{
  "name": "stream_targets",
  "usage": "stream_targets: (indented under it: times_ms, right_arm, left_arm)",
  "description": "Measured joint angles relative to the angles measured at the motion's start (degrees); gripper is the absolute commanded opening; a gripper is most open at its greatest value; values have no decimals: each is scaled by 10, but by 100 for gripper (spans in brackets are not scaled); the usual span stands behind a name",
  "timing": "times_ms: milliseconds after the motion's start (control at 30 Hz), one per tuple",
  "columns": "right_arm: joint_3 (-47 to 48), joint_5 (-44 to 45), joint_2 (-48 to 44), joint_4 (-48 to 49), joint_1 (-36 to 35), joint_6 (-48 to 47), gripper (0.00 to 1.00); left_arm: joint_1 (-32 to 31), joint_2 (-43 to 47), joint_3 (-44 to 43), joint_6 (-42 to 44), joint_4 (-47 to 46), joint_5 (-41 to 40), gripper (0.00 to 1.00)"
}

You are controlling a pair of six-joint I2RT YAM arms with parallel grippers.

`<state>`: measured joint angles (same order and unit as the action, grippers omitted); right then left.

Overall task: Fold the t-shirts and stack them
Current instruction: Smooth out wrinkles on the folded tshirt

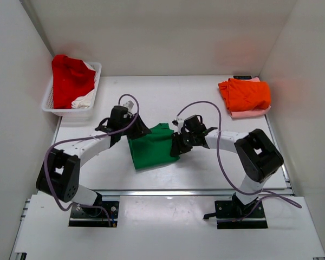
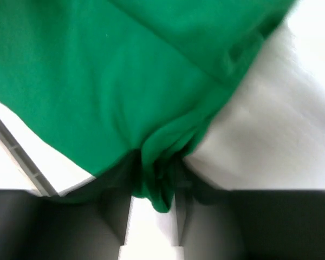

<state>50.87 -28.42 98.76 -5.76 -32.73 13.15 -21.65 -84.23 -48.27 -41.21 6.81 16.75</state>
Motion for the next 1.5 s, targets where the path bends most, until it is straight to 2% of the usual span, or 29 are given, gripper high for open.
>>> stream_targets:
  times_ms: [33,133,333,400,700,767,800,867,967,1133,1333,1500]
  right_arm:
    - [-8,1,-9,0,0,3,40]
    - [-17,12,-34,3,2,6,47]
    - [-49,20,-144,35,33,8,42]
    - [-41,18,-154,48,50,3,43]
    - [48,15,-28,53,65,-31,45]
    - [65,13,-2,49,65,-34,41]
    - [75,10,10,48,65,-35,34]
    - [92,1,29,48,65,-39,12]
    - [118,-16,50,50,64,-39,0]
    - [180,-32,86,47,64,-38,0]
    - [280,-51,178,44,66,-39,0]
    - [347,-32,253,-16,65,-47,1]
  left_arm:
    - [-12,9,9,-3,-3,-1,48]
    - [-45,26,54,-18,-20,1,48]
    - [-87,31,122,-39,-16,1,47]
    - [-96,38,133,-43,-15,1,46]
    - [-96,13,160,-42,-42,-6,45]
    - [-96,12,160,-42,-49,-6,44]
    - [-96,12,160,-42,-51,-6,45]
    - [-95,11,161,-41,-52,-6,45]
    - [-93,11,161,-38,-53,-6,43]
    - [-90,11,167,-36,-62,1,44]
    - [-88,12,171,-32,-70,3,44]
    - [-82,25,178,-29,-68,-1,44]
